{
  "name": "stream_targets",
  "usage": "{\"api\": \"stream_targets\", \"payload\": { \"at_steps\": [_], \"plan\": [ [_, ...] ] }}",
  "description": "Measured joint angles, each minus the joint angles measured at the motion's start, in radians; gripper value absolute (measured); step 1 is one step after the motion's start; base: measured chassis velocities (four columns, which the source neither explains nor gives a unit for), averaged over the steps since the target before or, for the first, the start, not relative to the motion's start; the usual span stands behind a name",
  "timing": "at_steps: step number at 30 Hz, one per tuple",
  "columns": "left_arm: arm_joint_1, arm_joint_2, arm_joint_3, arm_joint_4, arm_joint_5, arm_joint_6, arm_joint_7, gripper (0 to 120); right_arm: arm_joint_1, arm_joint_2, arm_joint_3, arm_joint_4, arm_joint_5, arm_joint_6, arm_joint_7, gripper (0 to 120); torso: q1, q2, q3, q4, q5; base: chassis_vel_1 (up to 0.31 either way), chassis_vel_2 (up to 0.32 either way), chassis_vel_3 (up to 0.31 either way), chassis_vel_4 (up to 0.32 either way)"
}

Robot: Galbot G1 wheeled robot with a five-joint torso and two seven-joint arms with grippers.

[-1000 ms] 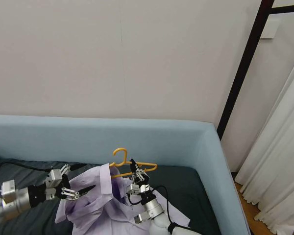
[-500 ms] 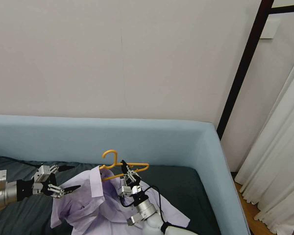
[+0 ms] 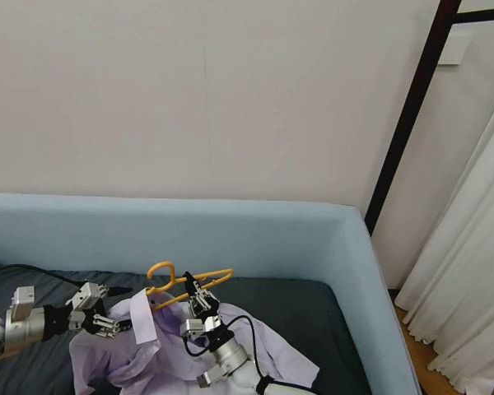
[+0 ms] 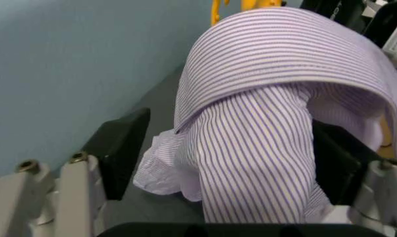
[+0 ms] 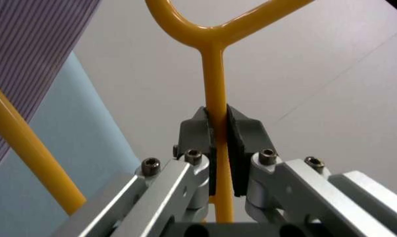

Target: Pick up the clothes from the sofa and hang them on the clothes hanger.

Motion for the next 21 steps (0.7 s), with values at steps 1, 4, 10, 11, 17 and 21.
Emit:
{"api": "stream_targets", "payload": {
  "at_steps": [1, 4, 10, 11, 17, 21],
  "plan": [
    [0.000, 0.000, 0.000, 0.000, 0.000, 0.000, 0.000, 76, 0.000, 0.000, 0.000, 0.000, 0.000, 0.000, 0.000, 5, 0.000, 0.000, 0.000, 0.0000, 0.0000, 0.000, 0.000, 0.000, 0.000],
    [-0.011, -0.004, 0.007, 0.000, 0.003, 0.005, -0.011, 63, -0.007, 0.002, 0.000, 0.001, -0.016, 0.001, -0.002, 5, 0.000, 0.000, 0.000, 0.0001, 0.0000, 0.000, 0.000, 0.000, 0.000],
    [-0.017, -0.009, 0.011, -0.019, 0.009, 0.007, -0.030, 38, -0.014, 0.007, -0.004, 0.001, -0.030, 0.003, -0.009, 5, 0.000, 0.000, 0.000, 0.0000, 0.0000, 0.000, 0.000, 0.000, 0.000],
    [-0.017, -0.009, 0.011, -0.019, 0.009, 0.007, -0.030, 38, -0.014, 0.007, -0.004, 0.001, -0.030, 0.003, -0.009, 5, 0.000, 0.000, 0.000, 0.0000, 0.0000, 0.000, 0.000, 0.000, 0.000],
    [-0.007, -0.016, 0.004, -0.022, 0.018, 0.003, -0.029, 16, -0.007, 0.012, -0.010, -0.002, -0.024, 0.002, -0.011, 5, 0.000, 0.000, 0.000, 0.0001, 0.0000, 0.000, 0.000, 0.000, 0.000],
    [-0.009, -0.022, 0.004, -0.010, 0.026, 0.000, -0.009, 4, -0.004, 0.010, -0.013, -0.001, -0.025, 0.002, -0.013, 5, 0.000, 0.000, 0.000, 0.0001, 0.0000, 0.000, 0.000, 0.000, 0.000]
  ]
}}
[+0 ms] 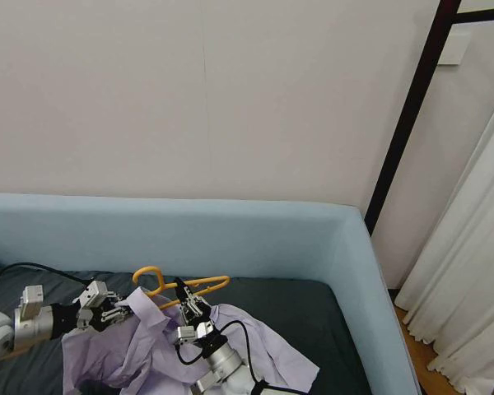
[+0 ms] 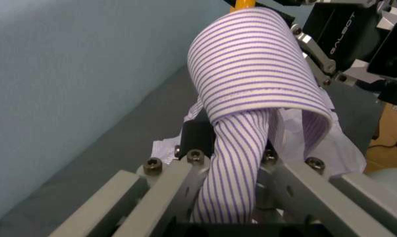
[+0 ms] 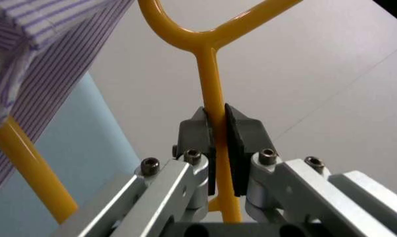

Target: Pick up the clothes from the sofa and hang them on the clothes hanger.

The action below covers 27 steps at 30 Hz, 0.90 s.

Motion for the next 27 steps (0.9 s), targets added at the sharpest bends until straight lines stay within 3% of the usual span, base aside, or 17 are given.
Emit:
{"api": "stream_targets", "payload": {
  "at_steps": [18, 22, 23, 27],
  "plan": [
    [-0.038, -0.014, 0.008, 0.064, -0.012, -0.013, 0.077, 4, 0.010, 0.006, -0.012, 0.024, 0.069, 0.048, -0.015, 7, 0.000, 0.000, 0.000, -0.0001, 0.0000, 0.000, 0.000, 0.000, 0.000],
    [-0.058, -0.018, 0.027, 0.091, -0.012, -0.009, 0.076, 2, 0.015, 0.001, -0.013, 0.043, 0.142, 0.095, -0.024, 25, 0.000, 0.000, 0.000, 0.0001, 0.0000, 0.000, 0.000, 0.000, 0.000],
    [-0.058, -0.018, 0.027, 0.091, -0.012, -0.009, 0.076, 2, 0.015, 0.001, -0.013, 0.043, 0.142, 0.095, -0.024, 25, 0.000, 0.000, 0.000, 0.0001, 0.0000, 0.000, 0.000, 0.000, 0.000],
    [-0.099, -0.023, 0.063, 0.122, -0.010, -0.009, 0.072, 2, 0.007, -0.029, 0.006, 0.084, 0.245, 0.276, -0.150, 41, 0.000, 0.000, 0.000, 0.0000, 0.0000, 0.000, 0.000, 0.000, 0.000]
  ]
}}
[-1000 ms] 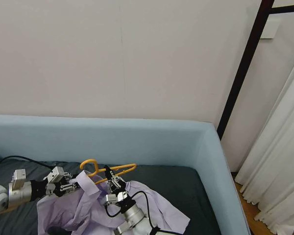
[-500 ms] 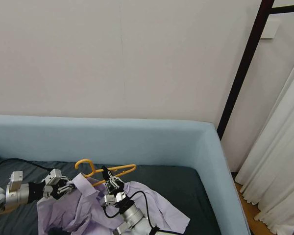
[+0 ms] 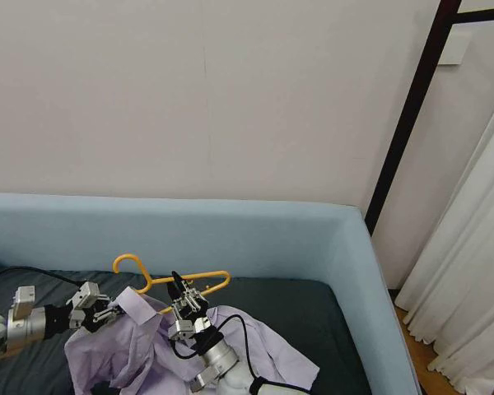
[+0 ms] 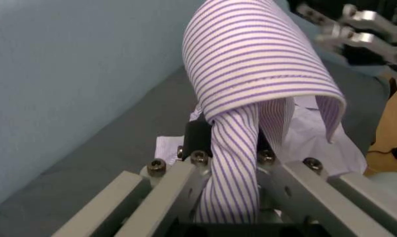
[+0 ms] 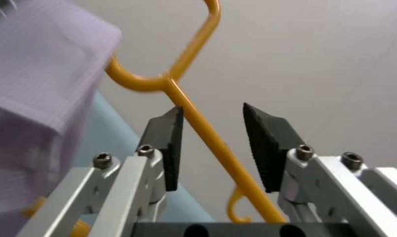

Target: Pick up the clothes from the sofa and hang them on the clothes hanger.

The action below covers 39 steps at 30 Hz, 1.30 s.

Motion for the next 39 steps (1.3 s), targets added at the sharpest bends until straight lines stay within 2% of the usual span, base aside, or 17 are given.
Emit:
{"api": "stream_targets", "payload": {
  "at_steps": [1, 2, 6, 7, 12, 13, 15, 16, 19, 22, 27, 28, 32, 33, 36, 38, 39],
  "plan": [
    [-0.016, -0.002, 0.015, 0.010, 0.001, 0.001, -0.001, 2, -0.004, -0.008, 0.014, 0.006, 0.026, 0.056, -0.044, 48, 0.000, 0.000, 0.000, -0.0001, 0.0000, 0.000, 0.000, 0.000, 0.000],
    [-0.016, -0.002, 0.015, 0.010, 0.001, 0.001, -0.001, 2, -0.004, -0.008, 0.014, 0.006, 0.026, 0.056, -0.044, 48, 0.000, 0.000, 0.000, -0.0001, 0.0000, 0.000, 0.000, 0.000, 0.000],
    [-0.047, -0.005, 0.047, 0.033, 0.005, 0.001, -0.001, 2, -0.009, -0.038, 0.050, 0.007, 0.104, 0.172, -0.134, 65, 0.000, 0.000, 0.000, 0.0000, 0.0000, 0.000, 0.000, 0.000, 0.000],
    [-0.047, -0.005, 0.047, 0.033, 0.005, 0.001, -0.001, 2, -0.009, -0.038, 0.050, 0.007, 0.104, 0.172, -0.134, 65, 0.000, 0.000, 0.000, 0.0000, 0.0000, 0.000, 0.000, 0.000, 0.000],
    [-0.076, -0.003, 0.071, 0.061, 0.018, 0.001, -0.015, 2, -0.027, -0.116, 0.050, 0.006, 0.371, 0.272, -0.323, 86, 0.000, 0.000, 0.000, -0.0001, 0.0001, 0.000, 0.000, 0.000, 0.000],
    [-0.076, -0.003, 0.071, 0.061, 0.018, 0.001, -0.015, 2, -0.027, -0.116, 0.050, 0.006, 0.371, 0.272, -0.323, 86, 0.000, 0.000, 0.000, -0.0001, 0.0001, 0.000, 0.000, 0.000, 0.000],
    [-0.083, -0.002, 0.080, 0.061, 0.020, 0.001, -0.033, 2, -0.036, -0.140, 0.056, 0.005, 0.463, 0.286, -0.404, 94, 0.000, 0.000, 0.000, -0.0001, 0.0001, 0.000, 0.000, 0.000, 0.000],
    [-0.094, 0.000, 0.092, 0.063, 0.021, 0.003, -0.043, 2, -0.040, -0.162, 0.060, 0.005, 0.558, 0.289, -0.478, 98, 0.000, 0.000, 0.000, -0.0001, 0.0001, 0.000, 0.000, 0.000, 0.000],
    [-0.111, 0.001, 0.106, 0.066, 0.022, 0.003, -0.052, 2, -0.041, -0.179, 0.070, 0.003, 0.651, 0.280, -0.543, 100, 0.000, 0.000, 0.000, -0.0002, 0.0002, 0.000, 0.000, 0.000, 0.000],
    [-0.121, 0.001, 0.114, 0.068, 0.022, 0.003, -0.061, 2, -0.037, -0.192, 0.086, -0.009, 0.726, 0.239, -0.581, 100, 0.000, 0.000, 0.000, -0.0002, 0.0002, 0.000, 0.000, 0.000, 0.000],
    [-0.115, 0.005, 0.113, 0.062, 0.024, 0.002, -0.062, 2, 0.012, -0.200, 0.120, -0.033, 0.927, -0.043, -0.614, 100, 0.000, 0.000, 0.000, 0.0000, 0.0001, 0.000, 0.000, 0.000, 0.000],
    [-0.115, 0.005, 0.113, 0.062, 0.024, 0.002, -0.062, 2, 0.012, -0.200, 0.120, -0.033, 0.927, -0.043, -0.614, 100, 0.000, 0.000, 0.000, 0.0000, 0.0001, 0.000, 0.000, 0.000, 0.000],
    [-0.084, 0.015, 0.092, 0.047, 0.033, -0.009, -0.062, 2, 0.075, -0.163, 0.177, -0.094, 1.081, -0.304, -0.678, 100, 0.000, 0.000, 0.000, 0.0000, 0.0001, 0.000, 0.000, 0.000, 0.000],
    [-0.084, 0.015, 0.092, 0.047, 0.033, -0.009, -0.062, 2, 0.075, -0.163, 0.177, -0.094, 1.081, -0.304, -0.678, 100, 0.000, 0.000, 0.000, 0.0000, 0.0001, 0.000, 0.000, 0.000, 0.000],
    [-0.047, 0.020, 0.061, 0.032, 0.034, -0.013, -0.063, 2, 0.109, -0.118, 0.224, -0.191, 1.094, -0.390, -0.780, 100, 0.000, 0.000, 0.000, 0.0002, 0.0000, 0.000, 0.000, 0.000, 0.000],
    [-0.040, 0.022, 0.055, 0.029, 0.034, -0.014, -0.063, 2, 0.113, -0.109, 0.235, -0.212, 1.085, -0.397, -0.804, 100, 0.000, 0.000, 0.000, 0.0002, 0.0000, 0.000, 0.000, 0.000, 0.000],
    [-0.027, 0.024, 0.044, 0.024, 0.034, -0.016, -0.063, 2, 0.124, -0.088, 0.258, -0.265, 1.055, -0.406, -0.863, 100, 0.000, 0.000, 0.000, 0.0002, 0.0000, 0.000, 0.000, 0.000, 0.000]
  ]
}}
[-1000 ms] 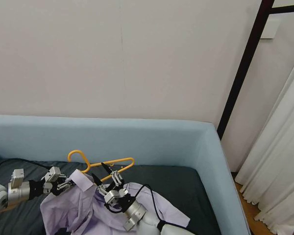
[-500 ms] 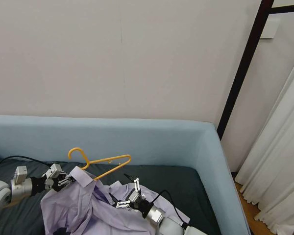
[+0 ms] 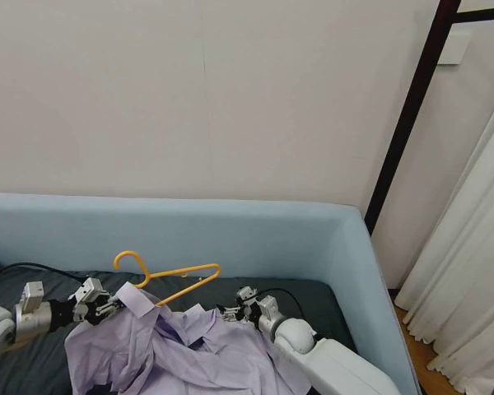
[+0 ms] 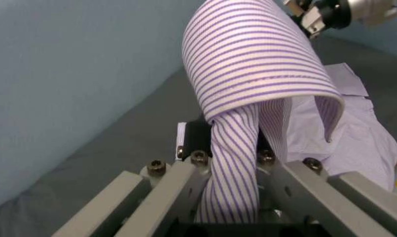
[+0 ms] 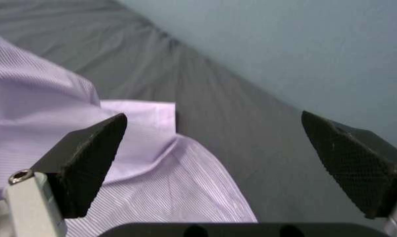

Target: Pick up the clothes from the sofa and hang them on the clothes hanger.

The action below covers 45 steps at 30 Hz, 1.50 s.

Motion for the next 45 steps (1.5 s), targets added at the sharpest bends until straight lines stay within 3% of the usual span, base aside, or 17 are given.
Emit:
{"api": "stream_targets", "payload": {
  "at_steps": [3, 17, 21, 30, 32, 35, 41, 45],
  "plan": [
    [0.022, 0.004, -0.024, -0.009, 0.000, -0.003, 0.000, 2, 0.026, 0.052, 0.051, -0.126, -0.094, -0.024, -0.119, 100, 0.000, 0.000, 0.000, -0.0003, 0.0000, 0.000, 0.000, 0.000, 0.000],
    [0.025, -0.002, -0.020, -0.013, 0.018, -0.013, 0.001, 2, 0.106, 0.231, 0.184, -0.443, -0.349, -0.033, -0.249, 100, 0.000, 0.000, 0.000, -0.0002, -0.0001, 0.000, 0.000, 0.000, 0.000],
    [0.020, 0.000, -0.017, -0.009, 0.018, -0.012, 0.002, 2, 0.115, 0.246, 0.220, -0.491, -0.412, -0.028, -0.305, 90, 0.000, 0.000, 0.000, -0.0004, -0.0001, 0.000, 0.000, 0.000, 0.000],
    [0.005, -0.001, -0.010, -0.005, 0.017, -0.012, 0.004, 2, 0.138, 0.285, 0.275, -0.570, -0.483, -0.016, -0.339, 53, 0.000, 0.000, 0.000, -0.0003, -0.0001, 0.000, 0.000, 0.000, 0.000],
    [0.005, -0.001, -0.010, -0.005, 0.017, -0.013, 0.004, 2, 0.139, 0.286, 0.275, -0.571, -0.483, -0.016, -0.337, 53, 0.000, 0.000, 0.000, -0.0003, -0.0001, 0.000, 0.000, 0.000, 0.000],
    [0.007, -0.003, -0.010, -0.004, 0.017, -0.012, 0.004, 2, 0.140, 0.298, 0.273, -0.575, -0.491, -0.005, -0.329, 34, 0.000, 0.000, 0.000, -0.0002, -0.0002, 0.000, 0.000, 0.000, 0.000],
    [0.009, -0.004, -0.014, -0.004, 0.017, -0.012, 0.005, 2, 0.139, 0.301, 0.268, -0.574, -0.501, 0.005, -0.337, 18, 0.000, 0.000, 0.000, -0.0002, -0.0001, 0.000, 0.000, 0.000, 0.000],
    [0.003, -0.004, -0.015, -0.004, 0.014, -0.012, 0.005, 2, 0.129, 0.297, 0.262, -0.571, -0.524, 0.026, -0.361, 0, 0.000, 0.000, 0.000, -0.0002, 0.0001, 0.000, 0.000, 0.000, 0.000]
  ]
}}
